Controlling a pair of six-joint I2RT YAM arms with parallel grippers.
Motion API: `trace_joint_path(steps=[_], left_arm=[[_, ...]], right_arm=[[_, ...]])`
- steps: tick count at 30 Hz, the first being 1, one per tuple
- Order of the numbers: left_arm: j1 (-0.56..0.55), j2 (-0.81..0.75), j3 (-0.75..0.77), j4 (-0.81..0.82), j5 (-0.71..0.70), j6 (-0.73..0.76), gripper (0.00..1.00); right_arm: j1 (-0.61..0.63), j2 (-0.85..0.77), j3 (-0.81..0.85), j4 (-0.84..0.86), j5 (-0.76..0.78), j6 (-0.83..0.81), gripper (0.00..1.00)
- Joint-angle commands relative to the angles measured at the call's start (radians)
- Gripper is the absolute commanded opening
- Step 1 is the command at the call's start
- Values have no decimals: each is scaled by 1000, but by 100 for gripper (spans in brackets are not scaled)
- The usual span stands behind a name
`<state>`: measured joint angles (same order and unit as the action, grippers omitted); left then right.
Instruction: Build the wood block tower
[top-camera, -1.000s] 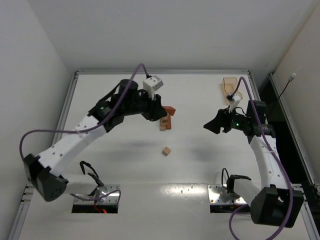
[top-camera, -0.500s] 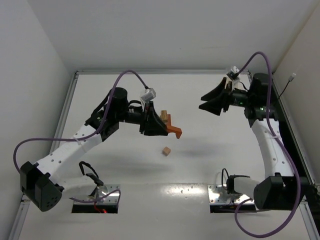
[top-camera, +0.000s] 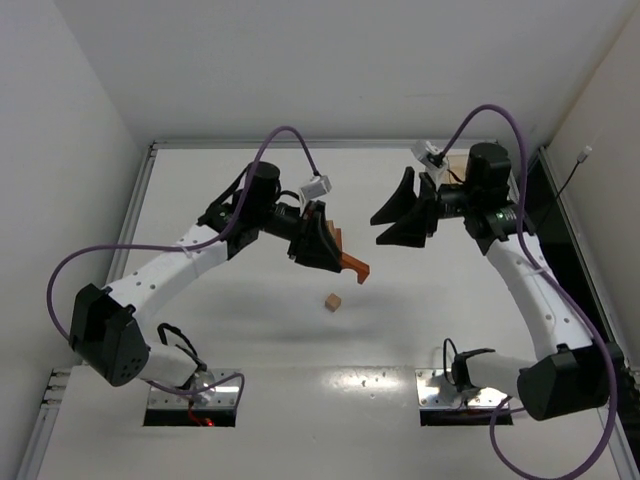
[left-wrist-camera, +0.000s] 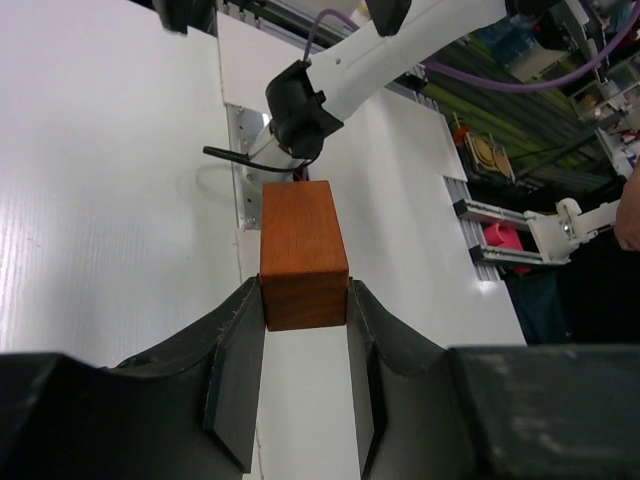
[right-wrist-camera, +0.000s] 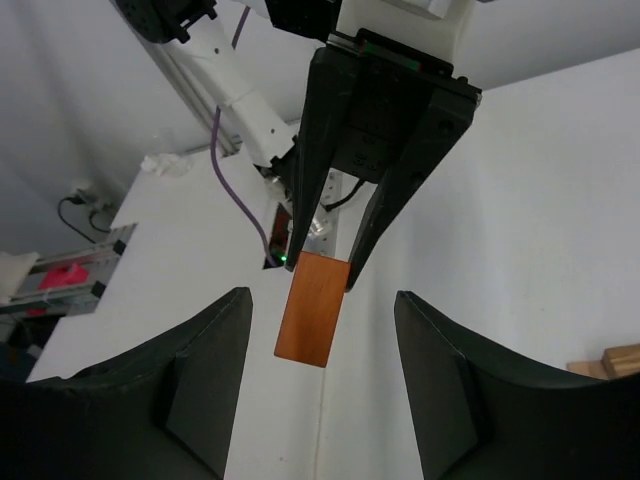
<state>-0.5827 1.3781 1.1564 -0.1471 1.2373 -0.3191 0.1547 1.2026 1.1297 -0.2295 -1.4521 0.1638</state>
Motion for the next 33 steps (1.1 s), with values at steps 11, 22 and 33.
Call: trace_joint_path(steps=[11,22,33], left_arm=[[38,12,117,-141,-7,209,0],[38,12,126,-160,-16,218,0],[38,21,135,-137,-16,199,0]], right_arm=[[88,75,-97,228,-148,267,54],[88,97,-159,228,-126,267,51],[109,115,-168,246,-126,267,51]])
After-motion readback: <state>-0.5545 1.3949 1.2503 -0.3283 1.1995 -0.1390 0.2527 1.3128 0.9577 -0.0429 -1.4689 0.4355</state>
